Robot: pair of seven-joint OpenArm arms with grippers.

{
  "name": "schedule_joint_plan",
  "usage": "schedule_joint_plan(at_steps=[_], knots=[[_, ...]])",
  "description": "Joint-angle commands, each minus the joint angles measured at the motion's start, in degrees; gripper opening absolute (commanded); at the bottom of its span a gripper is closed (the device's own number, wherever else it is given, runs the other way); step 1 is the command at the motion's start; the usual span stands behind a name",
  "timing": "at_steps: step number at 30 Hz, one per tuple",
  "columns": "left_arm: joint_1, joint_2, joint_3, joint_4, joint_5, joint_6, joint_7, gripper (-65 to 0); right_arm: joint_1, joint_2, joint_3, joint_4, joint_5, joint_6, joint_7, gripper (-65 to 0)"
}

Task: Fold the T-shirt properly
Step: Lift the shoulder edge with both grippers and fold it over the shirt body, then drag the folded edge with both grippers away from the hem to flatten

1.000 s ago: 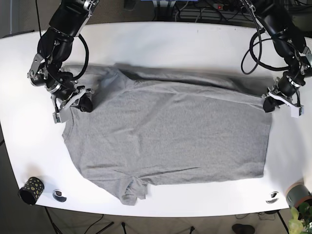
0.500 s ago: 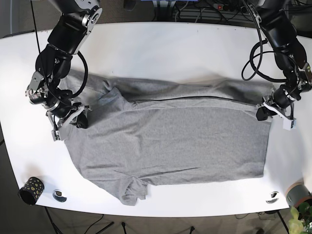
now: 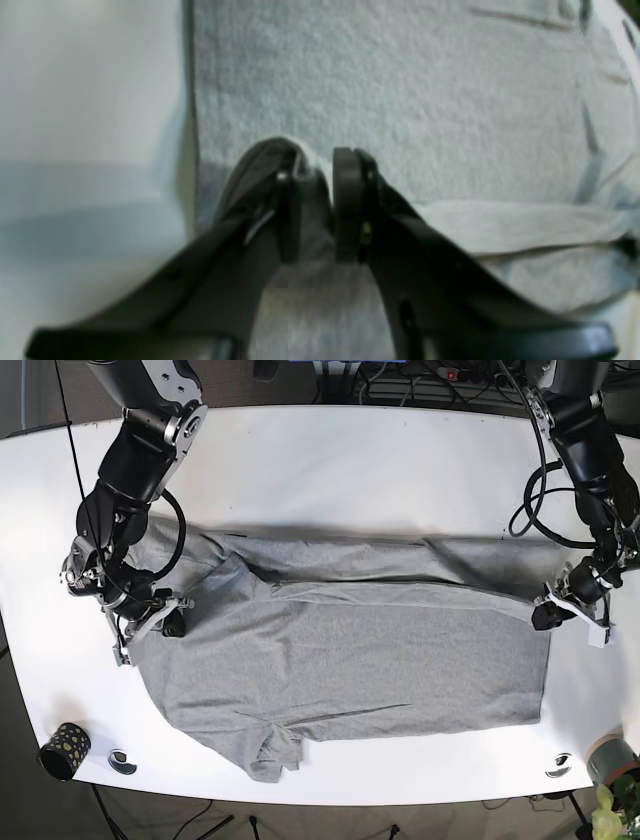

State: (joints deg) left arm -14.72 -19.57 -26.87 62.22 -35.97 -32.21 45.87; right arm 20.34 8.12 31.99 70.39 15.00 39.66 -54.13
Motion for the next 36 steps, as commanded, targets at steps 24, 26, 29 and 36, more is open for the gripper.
schedule_joint_plan(at_steps=[24,26,29,36], knots=[[12.5,-5.9,2.6,12.3,-1.3,-0.6,-3.2,-24.7,-18.9,7.7,2.6,20.8,1.1,0.34,0.2,-15.5],[15.1,-6.1,2.5,13.6,-1.3,-0.5,-4.9,-24.7,-20.8,8.0,2.9,20.8,1.1,0.34,0.2,-15.5],[18.9,-6.8,2.5,14.8,-1.2,-0.5,-8.7,-24.7,-22.6,8.2,3.1,20.5,1.1,0.34,0.5,-15.5],[21.4,-6.3,2.5,14.9,5.9,-0.5,-15.1,-24.7,-22.5,7.7,4.5,14.9,1.4,0.34,0.5,-15.5]])
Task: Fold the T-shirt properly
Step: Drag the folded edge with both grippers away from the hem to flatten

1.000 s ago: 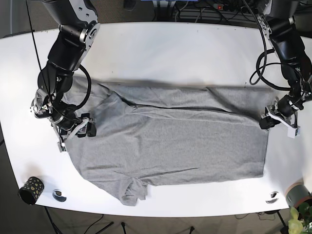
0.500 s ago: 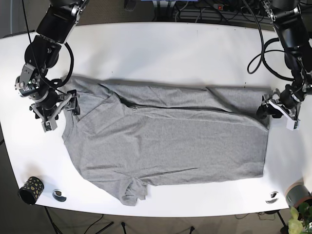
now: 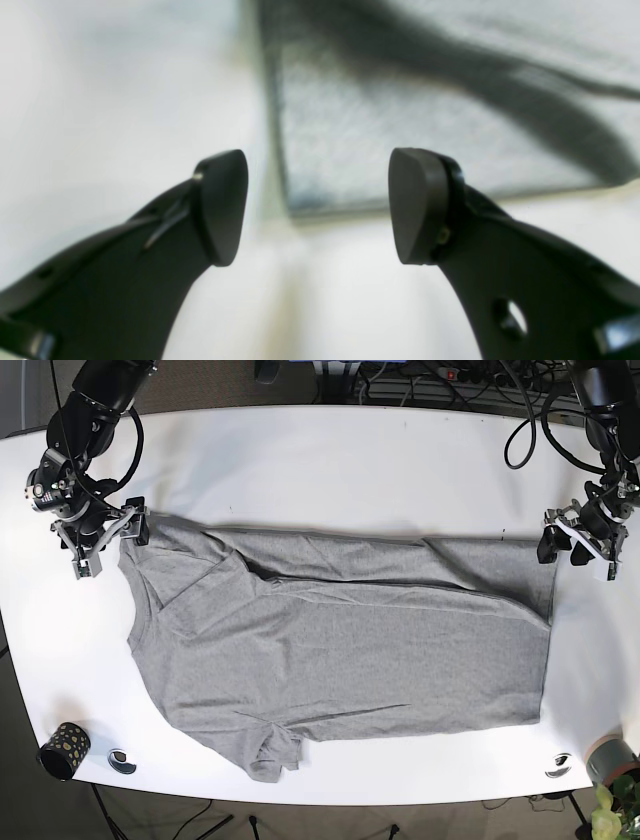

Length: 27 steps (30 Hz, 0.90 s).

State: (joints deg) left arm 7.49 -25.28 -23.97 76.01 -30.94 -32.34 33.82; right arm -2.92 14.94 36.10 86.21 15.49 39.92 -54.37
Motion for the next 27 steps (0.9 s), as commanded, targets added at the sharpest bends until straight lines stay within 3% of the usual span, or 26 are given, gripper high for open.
schedule_joint_plan(at_steps=[1,6,12,23,25,27], knots=[[-0.8,0.3,-0.4,1.1,2.2,-0.3,-4.1,-24.7,0.9,0.9,0.3,-2.0,1.0,0.08,0.9,-15.5],[-1.2,1.7,-0.6,1.0,8.1,-0.3,-7.0,-24.7,2.1,0.8,0.3,-5.7,1.0,0.08,2.1,-15.5],[-1.9,1.7,-0.4,-0.6,8.5,-0.3,-7.0,-24.7,2.8,0.8,0.3,-8.4,1.1,0.08,2.8,-16.6],[-4.9,2.2,0.0,-7.7,8.5,-0.7,-7.0,-25.1,2.7,-0.7,0.4,-8.3,1.0,0.08,2.8,-47.1],[-5.9,3.0,0.0,-8.0,8.7,-0.7,-6.9,-29.6,2.7,-0.7,0.3,-8.3,1.0,0.08,2.8,-51.5],[-6.3,3.2,0.4,-8.4,8.9,-0.7,-6.9,-40.7,2.7,-0.8,0.3,-8.3,1.0,0.08,2.8,-55.5]])
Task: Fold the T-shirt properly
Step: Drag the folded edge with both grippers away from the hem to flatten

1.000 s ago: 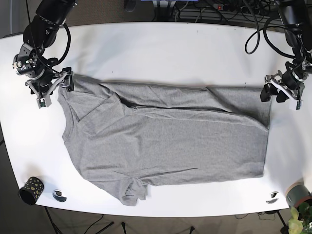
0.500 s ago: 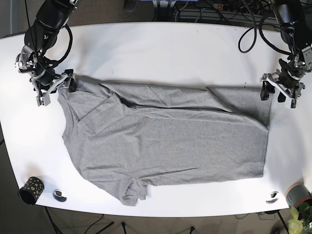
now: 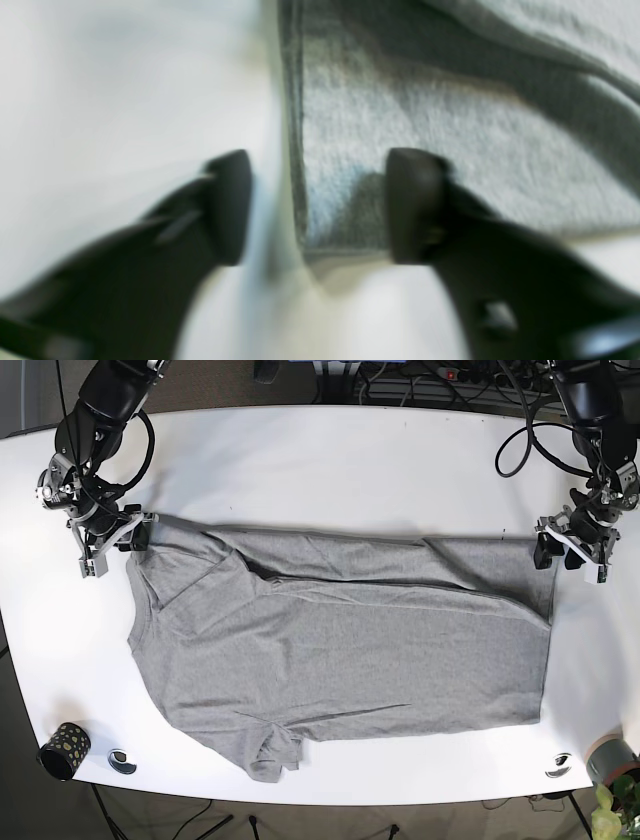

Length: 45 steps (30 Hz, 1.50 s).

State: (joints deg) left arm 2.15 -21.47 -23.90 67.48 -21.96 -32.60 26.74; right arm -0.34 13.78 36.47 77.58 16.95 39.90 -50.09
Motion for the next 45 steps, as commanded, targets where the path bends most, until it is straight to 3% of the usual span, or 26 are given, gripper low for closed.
schedule_joint_plan(at_steps=[1,3,5,16,22,29,35,40,42,45], knots=[[-1.0,-0.6,0.8,-0.2,-0.1,-0.4,0.2,-47.9,0.1,0.3,-0.1,0.4,-0.5,0.10,-1.5,-57.2],[-1.0,-0.7,1.9,-1.1,-0.1,-0.4,0.2,-59.2,0.1,0.3,-0.1,0.4,-0.5,0.10,-1.5,-59.6],[-1.0,-0.8,2.2,-1.2,-0.1,-0.4,0.2,-62.8,0.0,0.3,-0.2,0.4,-0.5,0.10,-1.5,-60.4],[3.1,-1.0,-1.6,3.0,-0.4,-0.6,0.3,-62.6,-5.0,0.3,0.1,7.3,-0.4,0.10,-1.7,-60.6],[7.9,-1.0,-6.0,8.3,-0.1,-5.8,3.6,-62.6,-10.6,0.1,0.1,13.8,-0.4,0.10,-1.7,-60.6],[14.2,-1.0,-13.2,13.7,-0.1,-7.4,8.4,-62.6,-19.0,-1.8,0.1,22.4,-0.4,0.10,-1.7,-60.6],[19.9,-0.9,-15.4,17.0,-0.1,-7.4,8.4,-62.4,-25.5,-4.4,0.1,28.8,-0.4,0.10,-1.7,-60.6],[22.9,-0.9,-15.9,18.5,-0.1,-7.4,8.4,-61.8,-28.5,-4.5,0.1,30.2,-0.4,0.10,-1.7,-60.1],[23.1,-0.9,-15.9,18.5,-0.1,-7.4,8.4,-59.7,-28.5,-4.5,0.1,29.8,-0.5,0.10,-1.7,-59.3],[23.2,-0.9,-16.1,18.5,-0.1,-7.4,8.4,-49.3,-28.6,-4.5,0.1,30.0,-0.5,0.10,-1.7,-49.1]])
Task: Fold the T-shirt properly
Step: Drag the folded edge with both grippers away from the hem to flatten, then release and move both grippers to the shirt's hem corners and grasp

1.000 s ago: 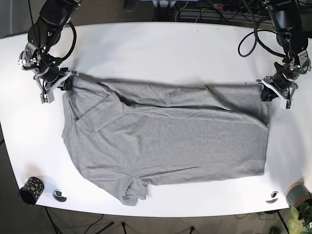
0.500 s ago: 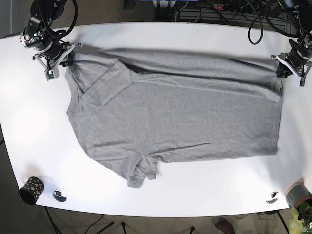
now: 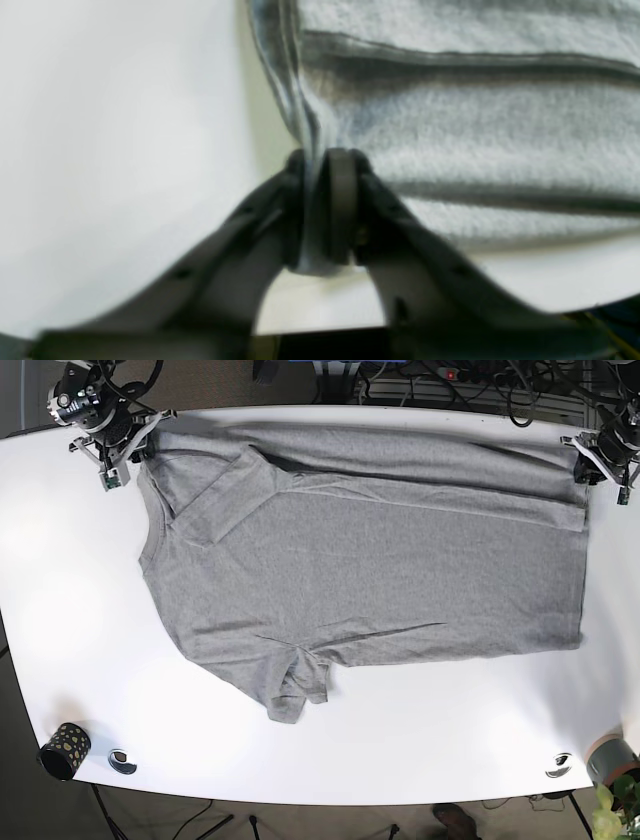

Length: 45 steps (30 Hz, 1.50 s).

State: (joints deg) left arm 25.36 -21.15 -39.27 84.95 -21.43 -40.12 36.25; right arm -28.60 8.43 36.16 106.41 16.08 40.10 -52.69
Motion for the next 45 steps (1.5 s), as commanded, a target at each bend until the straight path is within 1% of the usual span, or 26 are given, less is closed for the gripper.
schedule_joint_plan(at_steps=[1,3,5,6,7,14,23,27,33,35,37,40,43,45], knots=[[0.0,-1.2,-0.8,1.1,-0.6,0.1,-1.1,-45.4,-0.4,0.8,0.5,1.3,0.4,-0.10,0.9,-45.0],[0.0,-1.2,-0.8,1.2,-0.7,0.1,-1.1,-37.1,-0.5,0.8,1.4,1.4,0.4,-0.10,0.9,-33.5],[0.0,-1.2,-0.8,1.3,-0.7,0.1,-1.1,-33.5,-0.3,0.8,2.7,1.4,0.4,-0.10,0.9,-27.3],[0.0,-1.2,-0.9,1.8,-0.7,0.1,-1.1,-32.4,-0.2,0.8,3.4,1.4,0.5,-0.10,0.9,-23.1],[0.0,-1.2,-0.9,2.4,-0.8,0.1,-1.1,-32.5,-0.1,0.8,3.8,1.4,0.5,-0.10,0.9,-21.1],[-0.9,-1.1,-0.8,5.7,-1.1,0.1,-1.1,-32.5,3.6,0.8,4.1,1.1,0.5,-0.10,0.9,-20.6],[-9.1,-0.8,-0.3,6.2,-0.7,0.1,-1.1,-32.5,13.1,0.8,3.6,0.4,0.1,-0.10,0.9,-20.6],[-11.8,-0.9,1.3,6.2,-0.6,0.1,-1.1,-32.5,17.9,1.2,1.3,-2.2,0.1,-0.10,0.9,-20.6],[-16.3,-1.1,3.6,2.9,-0.5,0.1,-1.1,-32.5,27.1,1.4,-2.2,-10.4,0.0,-0.10,0.9,-20.6],[-17.2,-1.1,3.6,2.1,-0.5,0.1,-1.1,-32.5,30.2,2.3,-3.4,-13.6,0.0,-0.10,0.9,-20.6],[-17.8,-1.1,3.6,1.9,-0.5,0.1,-1.0,-32.5,34.1,3.5,-6.0,-18.5,0.0,-0.10,0.9,-20.6],[-17.8,-1.1,3.5,2.0,-0.5,0.1,0.7,-32.5,39.4,4.8,-8.3,-24.8,-0.1,-0.10,1.4,-20.6],[-18.4,-1.1,3.5,2.0,-0.5,0.1,2.5,-32.5,44.9,5.9,-10.1,-32.0,-0.1,-0.10,4.1,-20.6],[-18.5,-1.1,3.5,2.1,-0.5,0.1,2.7,-32.5,47.9,6.7,-11.3,-36.6,-0.1,-0.10,6.2,-20.6]])
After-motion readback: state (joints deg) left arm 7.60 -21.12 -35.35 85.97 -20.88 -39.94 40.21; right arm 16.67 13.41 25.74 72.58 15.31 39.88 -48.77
